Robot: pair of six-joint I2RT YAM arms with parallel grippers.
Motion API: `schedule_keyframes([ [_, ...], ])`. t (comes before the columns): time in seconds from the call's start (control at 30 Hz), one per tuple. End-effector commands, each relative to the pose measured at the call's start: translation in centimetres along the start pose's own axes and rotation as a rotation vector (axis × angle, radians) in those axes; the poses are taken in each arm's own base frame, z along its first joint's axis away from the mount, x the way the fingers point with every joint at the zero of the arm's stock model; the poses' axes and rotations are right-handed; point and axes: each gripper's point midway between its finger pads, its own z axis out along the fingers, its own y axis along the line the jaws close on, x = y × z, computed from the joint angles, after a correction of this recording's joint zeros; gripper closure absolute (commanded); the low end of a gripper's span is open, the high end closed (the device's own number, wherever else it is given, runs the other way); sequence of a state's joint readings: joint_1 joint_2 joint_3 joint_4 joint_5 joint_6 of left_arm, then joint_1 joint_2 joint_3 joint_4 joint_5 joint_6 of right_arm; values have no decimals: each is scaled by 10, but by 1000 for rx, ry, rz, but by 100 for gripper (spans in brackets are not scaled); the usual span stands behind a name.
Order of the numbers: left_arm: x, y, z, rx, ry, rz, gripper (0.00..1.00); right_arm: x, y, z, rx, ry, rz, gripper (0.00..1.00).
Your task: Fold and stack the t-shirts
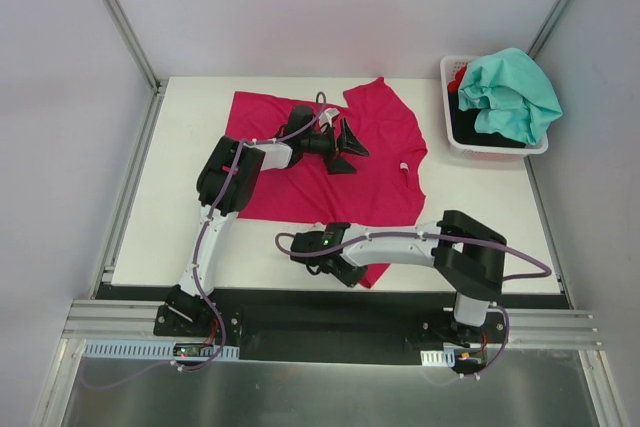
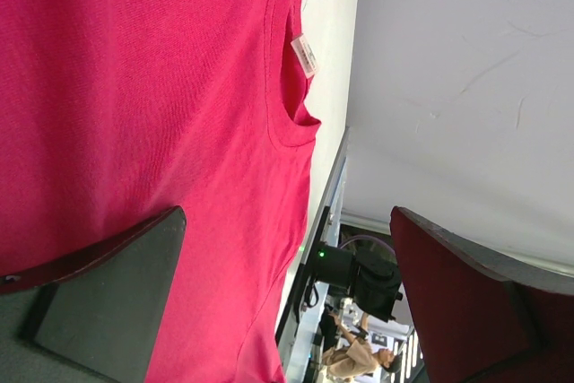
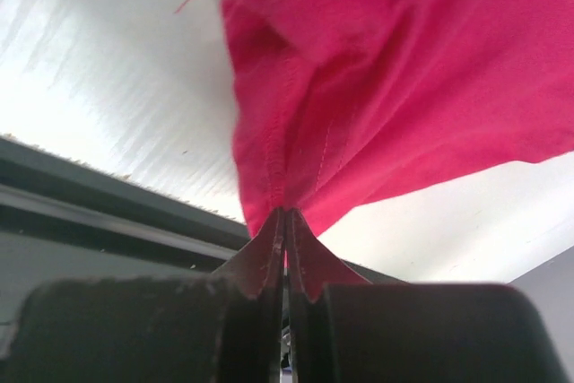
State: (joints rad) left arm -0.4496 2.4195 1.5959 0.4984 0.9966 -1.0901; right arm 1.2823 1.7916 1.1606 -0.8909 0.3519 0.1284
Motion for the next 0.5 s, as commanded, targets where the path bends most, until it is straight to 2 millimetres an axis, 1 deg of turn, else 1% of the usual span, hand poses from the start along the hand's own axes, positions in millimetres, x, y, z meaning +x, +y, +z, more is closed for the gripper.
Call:
schedule_keyframes([
  [0.0,0,-5,-7,16,9,15,1,23,16,-6,-46,110,-101,99],
  [0.17,1,-7,-8,18,10,19,1,43,29,-3,-62,175,-179,99],
  [0.27,1,-6,-7,17,10,18,1,51,31,3,-50,198,-194,99],
  [0.37,1,-7,-7,18,12,18,1,53,32,8,-43,196,-195,91],
  [0.47,1,-9,-8,18,13,23,1,44,32,3,-44,162,-186,74],
])
